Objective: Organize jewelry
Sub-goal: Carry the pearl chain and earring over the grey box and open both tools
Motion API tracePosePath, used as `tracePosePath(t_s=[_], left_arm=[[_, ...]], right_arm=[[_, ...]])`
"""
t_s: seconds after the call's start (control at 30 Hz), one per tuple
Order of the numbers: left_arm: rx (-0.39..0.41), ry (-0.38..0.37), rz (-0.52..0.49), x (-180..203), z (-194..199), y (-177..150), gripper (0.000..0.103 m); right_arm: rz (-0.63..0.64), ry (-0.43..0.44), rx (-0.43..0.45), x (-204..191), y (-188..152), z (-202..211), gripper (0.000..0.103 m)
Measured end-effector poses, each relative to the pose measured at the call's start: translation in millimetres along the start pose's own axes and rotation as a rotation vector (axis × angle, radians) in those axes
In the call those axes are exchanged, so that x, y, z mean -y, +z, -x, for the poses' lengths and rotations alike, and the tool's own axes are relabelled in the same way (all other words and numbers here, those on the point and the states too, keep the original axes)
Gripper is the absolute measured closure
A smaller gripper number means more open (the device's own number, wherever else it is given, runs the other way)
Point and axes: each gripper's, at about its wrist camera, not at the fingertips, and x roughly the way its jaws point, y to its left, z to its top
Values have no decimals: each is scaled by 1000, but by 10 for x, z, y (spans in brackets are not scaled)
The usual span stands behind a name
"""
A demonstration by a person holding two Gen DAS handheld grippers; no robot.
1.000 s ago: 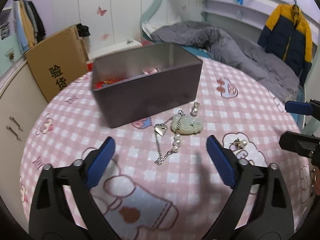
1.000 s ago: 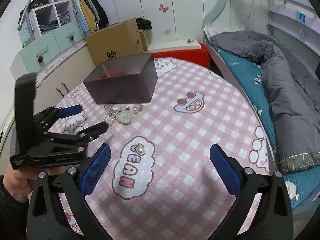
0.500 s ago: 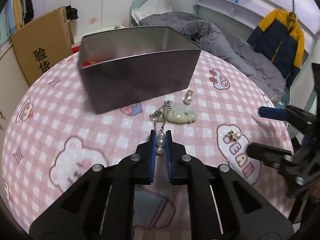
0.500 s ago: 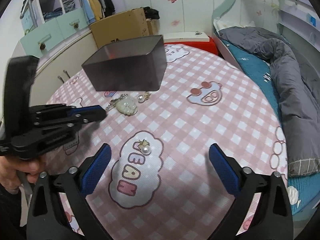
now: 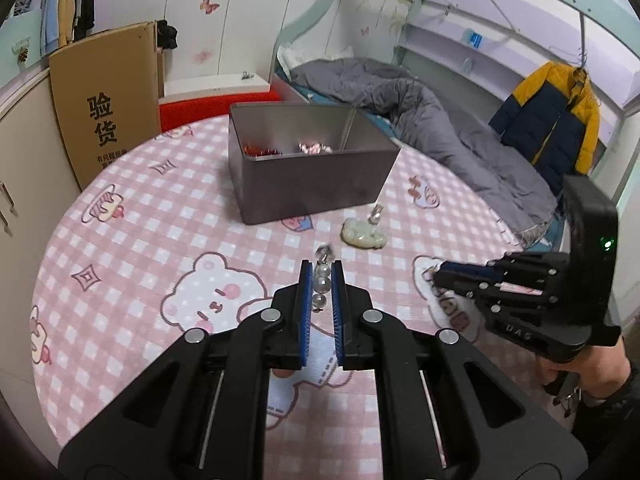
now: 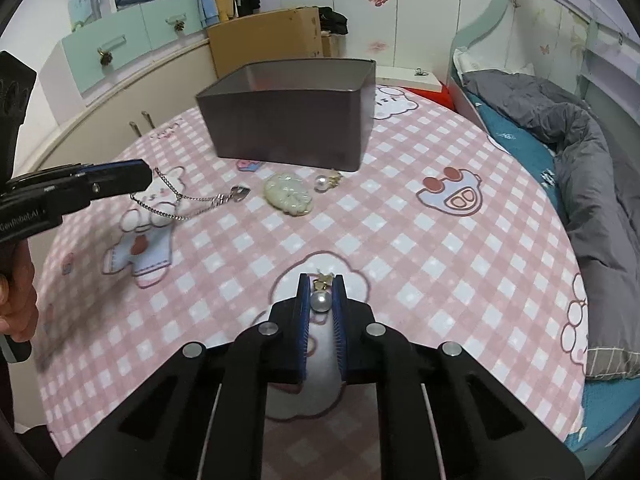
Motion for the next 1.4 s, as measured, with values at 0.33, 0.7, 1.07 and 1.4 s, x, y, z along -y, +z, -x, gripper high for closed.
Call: tracePosePath(t_s=[0.33,0.7,1.07,1.4], left_arm=[[104,-31,-6,48,432,174,94],[216,-28,-74,158,824,535,94],[313,-13,-104,202,888,1224,94],[267,-2,-78,116,539,1547,94]], right_arm=[[14,52,96,-107,285,403,93],[73,70,230,-171,740,828,93],[101,104,347,-121,1476,1049,93],[72,137,311,-42,1810,776,93]])
